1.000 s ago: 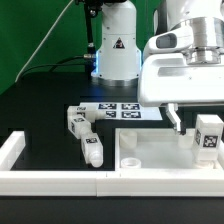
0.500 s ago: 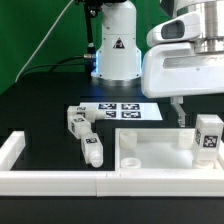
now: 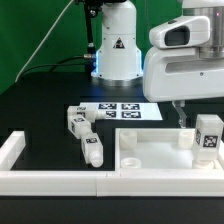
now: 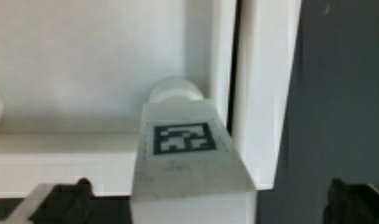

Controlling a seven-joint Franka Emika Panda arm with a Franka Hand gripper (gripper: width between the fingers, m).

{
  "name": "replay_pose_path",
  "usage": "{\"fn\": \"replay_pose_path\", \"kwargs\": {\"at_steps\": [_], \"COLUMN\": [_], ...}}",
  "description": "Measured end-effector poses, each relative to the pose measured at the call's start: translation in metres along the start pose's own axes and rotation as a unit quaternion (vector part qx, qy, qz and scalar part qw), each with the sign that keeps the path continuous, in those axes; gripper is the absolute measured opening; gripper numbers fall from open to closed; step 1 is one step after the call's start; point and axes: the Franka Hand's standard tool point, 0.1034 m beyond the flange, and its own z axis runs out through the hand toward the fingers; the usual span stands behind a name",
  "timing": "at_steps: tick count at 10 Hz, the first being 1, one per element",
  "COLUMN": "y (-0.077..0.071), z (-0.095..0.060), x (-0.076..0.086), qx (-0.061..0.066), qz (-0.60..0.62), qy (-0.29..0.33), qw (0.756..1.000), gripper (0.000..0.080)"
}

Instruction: Assemble one leg

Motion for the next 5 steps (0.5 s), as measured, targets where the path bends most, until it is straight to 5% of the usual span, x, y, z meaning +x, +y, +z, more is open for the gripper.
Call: {"fn": "replay_pose_path", "kwargs": {"at_steps": [1, 2, 3, 5], "y": [0.0002, 0.0003, 0.0005, 0.0003], "z": [0.0, 0.0001, 0.0, -0.0001], "x": [0.0, 0.0, 0.0001, 0.0007], "qx": [0.0, 0.0, 0.0, 0.0], "qz": [0.006, 0.008, 0.026, 0.089], "qy": [0.0, 0.0, 0.0, 0.004], "qw": [1.0, 1.0, 1.0, 0.996], "gripper": [0.0455, 0.0455, 0.0288, 0.0291]}}
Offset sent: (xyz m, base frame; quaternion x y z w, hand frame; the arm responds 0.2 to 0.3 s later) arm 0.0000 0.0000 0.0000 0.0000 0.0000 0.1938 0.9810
